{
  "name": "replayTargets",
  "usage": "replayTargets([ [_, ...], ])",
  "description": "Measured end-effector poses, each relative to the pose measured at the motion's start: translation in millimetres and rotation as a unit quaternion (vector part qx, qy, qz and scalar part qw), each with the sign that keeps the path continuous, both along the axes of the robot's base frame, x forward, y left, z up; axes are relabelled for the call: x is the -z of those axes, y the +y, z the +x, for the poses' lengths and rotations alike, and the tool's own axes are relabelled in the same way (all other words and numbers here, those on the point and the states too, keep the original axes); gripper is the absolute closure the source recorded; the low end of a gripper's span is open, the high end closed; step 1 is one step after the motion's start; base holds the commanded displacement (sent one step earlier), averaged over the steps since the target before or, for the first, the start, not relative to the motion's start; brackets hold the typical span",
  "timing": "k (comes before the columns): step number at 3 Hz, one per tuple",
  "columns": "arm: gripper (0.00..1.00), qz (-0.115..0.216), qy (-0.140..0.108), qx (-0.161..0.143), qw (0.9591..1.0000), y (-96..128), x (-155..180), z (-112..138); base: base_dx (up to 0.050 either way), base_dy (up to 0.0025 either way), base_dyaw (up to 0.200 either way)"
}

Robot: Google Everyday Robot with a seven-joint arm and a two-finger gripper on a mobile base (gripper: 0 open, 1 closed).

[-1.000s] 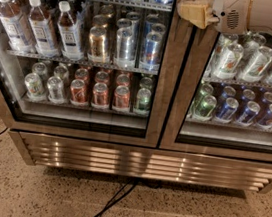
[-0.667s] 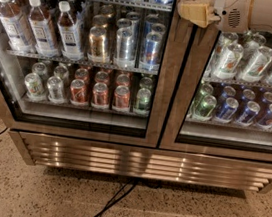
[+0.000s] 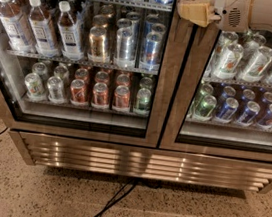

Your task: Open left fridge door

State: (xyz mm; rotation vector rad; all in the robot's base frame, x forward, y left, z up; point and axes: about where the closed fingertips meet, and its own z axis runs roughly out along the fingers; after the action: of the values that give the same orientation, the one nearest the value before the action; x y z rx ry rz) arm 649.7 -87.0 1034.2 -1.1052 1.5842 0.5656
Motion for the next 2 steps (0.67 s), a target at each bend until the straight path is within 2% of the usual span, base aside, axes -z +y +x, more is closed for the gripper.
replayTargets([
  [2,1.00,-0.002,-0.002,0.003,1.0000,-0.2,-0.1,0.6,0.000,0.00000,0.000],
])
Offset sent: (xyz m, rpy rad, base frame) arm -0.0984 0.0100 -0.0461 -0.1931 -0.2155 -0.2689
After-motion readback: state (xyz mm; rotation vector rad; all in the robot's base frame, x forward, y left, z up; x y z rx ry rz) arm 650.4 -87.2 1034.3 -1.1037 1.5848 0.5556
